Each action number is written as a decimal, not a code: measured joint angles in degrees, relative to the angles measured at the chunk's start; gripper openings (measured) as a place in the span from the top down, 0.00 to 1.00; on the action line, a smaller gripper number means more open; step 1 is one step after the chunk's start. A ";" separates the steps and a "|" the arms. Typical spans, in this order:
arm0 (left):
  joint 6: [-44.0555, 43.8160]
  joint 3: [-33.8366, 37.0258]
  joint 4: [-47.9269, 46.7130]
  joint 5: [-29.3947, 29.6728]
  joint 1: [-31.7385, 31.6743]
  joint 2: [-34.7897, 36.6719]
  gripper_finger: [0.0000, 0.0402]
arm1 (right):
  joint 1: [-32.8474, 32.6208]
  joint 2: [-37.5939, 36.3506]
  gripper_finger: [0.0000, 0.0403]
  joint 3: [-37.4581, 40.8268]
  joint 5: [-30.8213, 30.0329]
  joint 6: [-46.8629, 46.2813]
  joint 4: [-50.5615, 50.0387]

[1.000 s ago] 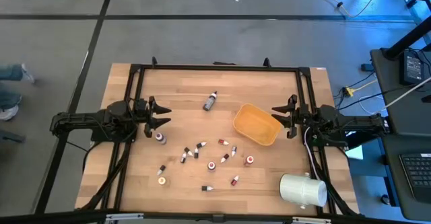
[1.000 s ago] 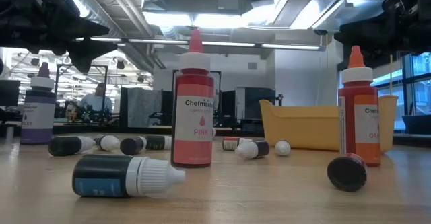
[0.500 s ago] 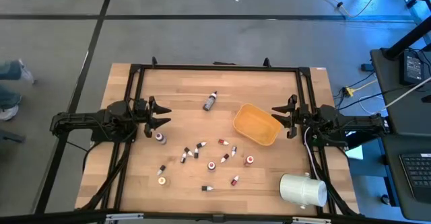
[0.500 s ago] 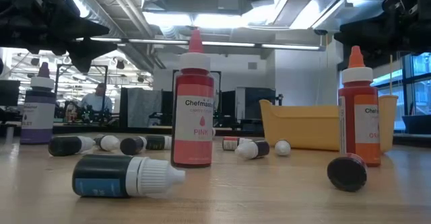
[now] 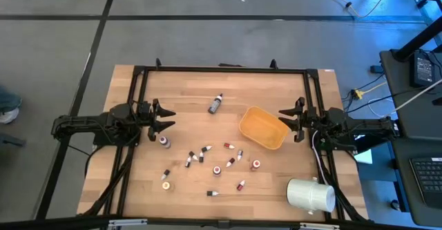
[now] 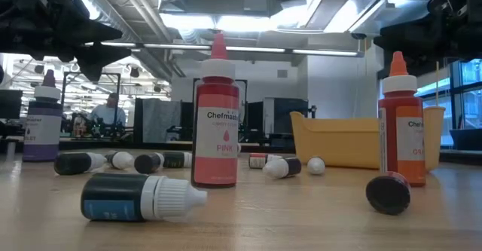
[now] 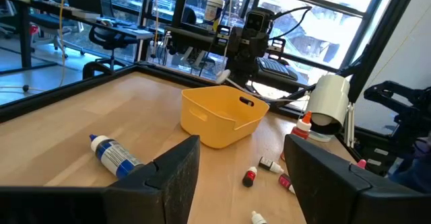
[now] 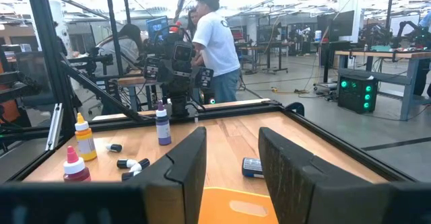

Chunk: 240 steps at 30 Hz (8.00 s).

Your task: Pick & Place food coloring

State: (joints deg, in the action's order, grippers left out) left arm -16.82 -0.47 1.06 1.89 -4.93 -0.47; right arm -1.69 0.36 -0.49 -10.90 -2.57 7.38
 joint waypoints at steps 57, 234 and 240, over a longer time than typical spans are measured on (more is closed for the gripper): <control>0.00 0.00 0.00 0.01 0.00 -0.01 0.47 | 0.02 0.00 0.46 0.00 -0.59 -1.92 7.56; 9.62 0.00 0.64 4.48 0.00 -0.02 0.47 | -12.16 98.91 0.56 -60.08 12.26 20.89 -32.46; 9.63 0.00 0.64 4.48 -0.05 -0.02 0.47 | -12.14 102.58 0.58 -60.08 12.17 22.38 -32.12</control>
State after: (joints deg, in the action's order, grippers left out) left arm -7.18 -0.47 1.69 6.37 -4.97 -0.49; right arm -13.83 102.94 -60.58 1.28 19.81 -24.75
